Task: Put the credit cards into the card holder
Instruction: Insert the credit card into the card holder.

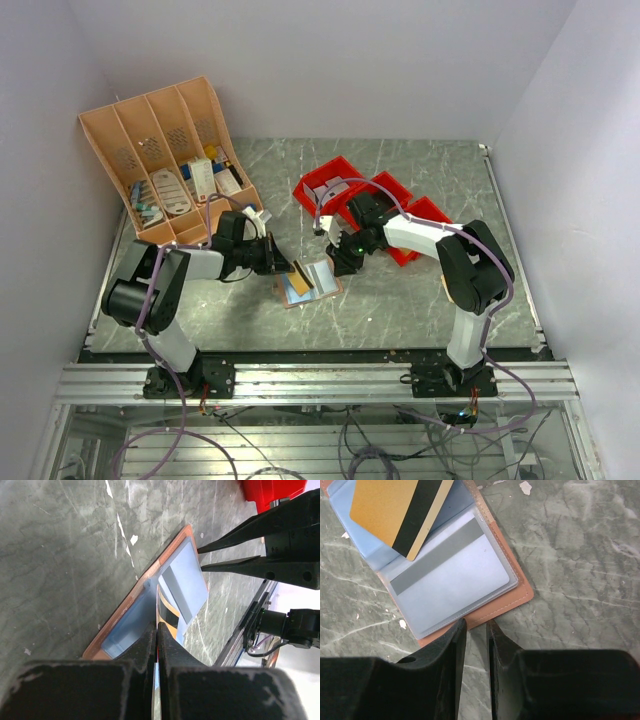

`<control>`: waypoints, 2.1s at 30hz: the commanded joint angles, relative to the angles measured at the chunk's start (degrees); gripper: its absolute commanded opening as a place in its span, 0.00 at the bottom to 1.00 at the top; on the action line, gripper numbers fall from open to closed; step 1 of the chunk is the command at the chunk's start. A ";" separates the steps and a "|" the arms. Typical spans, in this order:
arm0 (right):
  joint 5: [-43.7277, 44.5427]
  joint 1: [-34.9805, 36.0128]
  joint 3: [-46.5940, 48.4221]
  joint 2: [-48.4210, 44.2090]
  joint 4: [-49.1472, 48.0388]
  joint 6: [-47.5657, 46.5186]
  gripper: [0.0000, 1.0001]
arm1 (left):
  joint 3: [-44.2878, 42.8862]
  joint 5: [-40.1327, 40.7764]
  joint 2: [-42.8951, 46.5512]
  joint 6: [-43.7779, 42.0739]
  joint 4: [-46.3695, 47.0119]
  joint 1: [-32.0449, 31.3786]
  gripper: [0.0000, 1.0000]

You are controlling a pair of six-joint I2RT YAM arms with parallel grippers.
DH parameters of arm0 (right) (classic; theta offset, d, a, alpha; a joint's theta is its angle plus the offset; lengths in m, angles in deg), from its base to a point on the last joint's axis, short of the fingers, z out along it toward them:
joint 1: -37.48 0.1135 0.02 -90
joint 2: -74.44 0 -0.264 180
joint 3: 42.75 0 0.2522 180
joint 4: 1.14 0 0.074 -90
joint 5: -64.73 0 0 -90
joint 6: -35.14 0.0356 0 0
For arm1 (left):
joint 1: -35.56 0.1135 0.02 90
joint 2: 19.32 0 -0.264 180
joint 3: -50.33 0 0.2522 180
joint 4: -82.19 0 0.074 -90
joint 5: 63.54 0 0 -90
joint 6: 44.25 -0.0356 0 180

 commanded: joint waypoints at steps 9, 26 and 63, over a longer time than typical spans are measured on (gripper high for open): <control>1.15 0.09 -1.08 0.15 0.34 0.08 0.23 | 1.15 -0.21 -2.06 1.67 6.24 -0.09 0.07; 0.96 0.13 -1.15 -0.02 0.28 0.07 0.23 | 0.94 -1.68 -3.44 0.72 3.58 -1.17 0.07; 0.75 0.09 -1.28 -0.25 0.00 0.32 0.23 | -3.98 -1.69 -11.99 8.18 -3.49 -4.21 0.07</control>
